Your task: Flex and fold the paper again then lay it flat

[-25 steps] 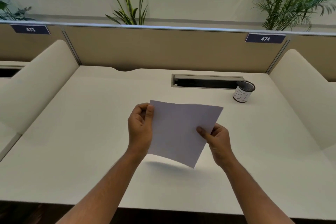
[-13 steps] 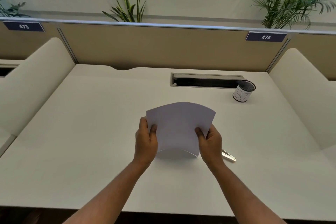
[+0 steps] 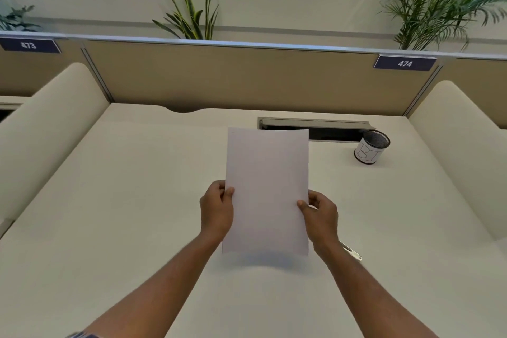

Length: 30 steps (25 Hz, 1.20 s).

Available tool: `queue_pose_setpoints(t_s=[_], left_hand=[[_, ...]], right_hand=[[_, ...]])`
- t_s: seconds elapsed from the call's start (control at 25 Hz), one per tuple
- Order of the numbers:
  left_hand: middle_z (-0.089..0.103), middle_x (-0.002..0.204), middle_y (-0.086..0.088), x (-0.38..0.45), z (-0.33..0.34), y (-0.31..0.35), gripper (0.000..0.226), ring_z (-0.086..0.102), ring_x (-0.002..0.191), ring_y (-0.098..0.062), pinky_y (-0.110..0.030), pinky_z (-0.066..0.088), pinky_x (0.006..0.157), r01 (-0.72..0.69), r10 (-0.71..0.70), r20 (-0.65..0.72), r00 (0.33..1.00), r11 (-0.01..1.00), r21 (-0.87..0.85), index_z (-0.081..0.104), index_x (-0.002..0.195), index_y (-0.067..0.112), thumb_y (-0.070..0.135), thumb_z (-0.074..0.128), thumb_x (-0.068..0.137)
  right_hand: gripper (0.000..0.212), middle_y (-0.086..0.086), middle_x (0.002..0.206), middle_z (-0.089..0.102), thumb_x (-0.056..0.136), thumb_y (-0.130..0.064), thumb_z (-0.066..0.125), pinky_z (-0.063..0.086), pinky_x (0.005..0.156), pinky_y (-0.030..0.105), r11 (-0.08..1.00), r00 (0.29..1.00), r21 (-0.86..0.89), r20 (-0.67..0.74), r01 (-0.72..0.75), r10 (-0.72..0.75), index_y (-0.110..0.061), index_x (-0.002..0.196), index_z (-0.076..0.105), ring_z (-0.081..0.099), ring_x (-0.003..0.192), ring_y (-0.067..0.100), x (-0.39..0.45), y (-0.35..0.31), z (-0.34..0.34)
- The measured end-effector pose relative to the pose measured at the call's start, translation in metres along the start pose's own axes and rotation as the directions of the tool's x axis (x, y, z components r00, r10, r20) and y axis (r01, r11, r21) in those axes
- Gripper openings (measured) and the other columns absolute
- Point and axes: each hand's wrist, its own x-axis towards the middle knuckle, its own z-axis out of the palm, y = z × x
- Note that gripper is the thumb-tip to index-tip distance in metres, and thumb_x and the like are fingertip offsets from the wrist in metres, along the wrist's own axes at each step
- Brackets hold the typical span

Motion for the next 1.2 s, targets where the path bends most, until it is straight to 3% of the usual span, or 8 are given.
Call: queue_pose_setpoints(t_s=[0.12, 0.36, 0.56, 0.72, 0.84, 0.92, 1.04, 1.2], left_hand=[[0.067, 0.096, -0.003, 0.022, 0.004, 0.000, 0.021, 0.062, 0.092, -0.023, -0.032, 0.048, 0.081, 0.113, -0.114, -0.024, 0.993, 0.993, -0.013, 0.066, 0.110, 0.008, 0.013, 0.046, 0.104], [0.065, 0.091, -0.008, 0.071, 0.003, -0.004, 0.024, 0.054, 0.079, -0.023, -0.028, 0.041, 0.063, 0.246, -0.246, -0.006, 0.969, 0.969, 0.003, 0.064, 0.092, 0.008, 0.011, 0.044, 0.103], [0.061, 0.086, -0.004, 0.129, -0.006, -0.019, 0.025, 0.050, 0.078, -0.023, -0.029, 0.040, 0.068, 0.325, -0.326, 0.041, 0.944, 0.945, 0.029, 0.066, 0.086, 0.011, 0.012, 0.047, 0.101], [0.055, 0.089, -0.001, 0.169, -0.009, -0.021, 0.020, 0.047, 0.083, -0.022, -0.026, 0.039, 0.073, 0.342, -0.342, -0.026, 0.939, 0.939, 0.015, 0.063, 0.085, 0.016, 0.007, 0.053, 0.100], [0.069, 0.104, -0.007, 0.200, -0.012, -0.027, 0.016, 0.062, 0.100, -0.025, -0.027, 0.044, 0.087, 0.339, -0.336, -0.105, 0.936, 0.941, 0.011, 0.075, 0.104, 0.003, 0.005, 0.061, 0.097], [0.073, 0.112, -0.010, 0.217, -0.013, -0.030, 0.016, 0.066, 0.109, -0.027, -0.027, 0.047, 0.090, 0.329, -0.325, -0.146, 0.934, 0.944, 0.004, 0.075, 0.106, 0.001, 0.005, 0.065, 0.094], [0.075, 0.109, -0.012, 0.251, -0.016, -0.038, 0.013, 0.068, 0.105, -0.027, -0.027, 0.049, 0.089, 0.319, -0.314, -0.171, 0.934, 0.948, 0.003, 0.077, 0.101, 0.002, 0.005, 0.068, 0.092], [0.076, 0.105, -0.012, 0.295, -0.019, -0.053, 0.011, 0.069, 0.101, -0.027, -0.030, 0.053, 0.090, 0.311, -0.300, -0.174, 0.938, 0.949, 0.044, 0.078, 0.098, 0.002, 0.007, 0.071, 0.091]], right_hand=[[0.023, -0.005, 0.099, 0.077, 0.088, -0.004, 0.070, 0.061, 0.084, 0.041, 0.999, 1.000, 0.042, 0.005, -0.025, 0.025, -0.022, 0.101, 0.075, 0.073, 0.093, 0.019, 0.019, -0.009, 0.011], [0.020, -0.002, 0.095, 0.077, 0.095, -0.006, 0.061, 0.057, 0.085, 0.038, 0.997, 0.997, -0.049, 0.039, -0.060, 0.062, -0.016, 0.100, 0.078, 0.071, 0.091, 0.020, 0.054, -0.021, 0.040], [0.025, -0.003, 0.108, 0.077, 0.096, -0.009, 0.061, 0.057, 0.094, 0.037, 0.991, 0.995, -0.107, 0.052, -0.078, 0.083, -0.014, 0.112, 0.079, 0.071, 0.102, 0.019, 0.093, -0.032, 0.075], [0.019, -0.005, 0.097, 0.077, 0.092, -0.007, 0.068, 0.057, 0.082, 0.030, 0.988, 0.992, -0.107, 0.044, -0.110, 0.115, -0.015, 0.103, 0.081, 0.071, 0.091, 0.016, 0.121, -0.043, 0.105], [0.015, -0.002, 0.090, 0.079, 0.086, -0.009, 0.075, 0.059, 0.080, 0.033, 0.982, 0.989, -0.126, 0.027, -0.143, 0.148, -0.017, 0.097, 0.081, 0.071, 0.082, 0.019, 0.144, -0.048, 0.128], [0.015, -0.002, 0.088, 0.079, 0.082, -0.011, 0.080, 0.062, 0.083, 0.037, 0.976, 0.984, -0.141, 0.029, -0.167, 0.173, -0.018, 0.096, 0.080, 0.073, 0.081, 0.021, 0.158, -0.052, 0.141], [0.014, -0.003, 0.085, 0.078, 0.080, -0.012, 0.084, 0.063, 0.080, 0.038, 0.968, 0.978, -0.162, 0.053, -0.191, 0.202, -0.018, 0.091, 0.080, 0.072, 0.069, 0.018, 0.181, -0.056, 0.165], [0.018, -0.003, 0.085, 0.079, 0.075, -0.014, 0.088, 0.064, 0.078, 0.037, 0.954, 0.972, -0.227, 0.080, -0.198, 0.221, -0.020, 0.090, 0.080, 0.073, 0.068, 0.017, 0.208, -0.058, 0.196]])
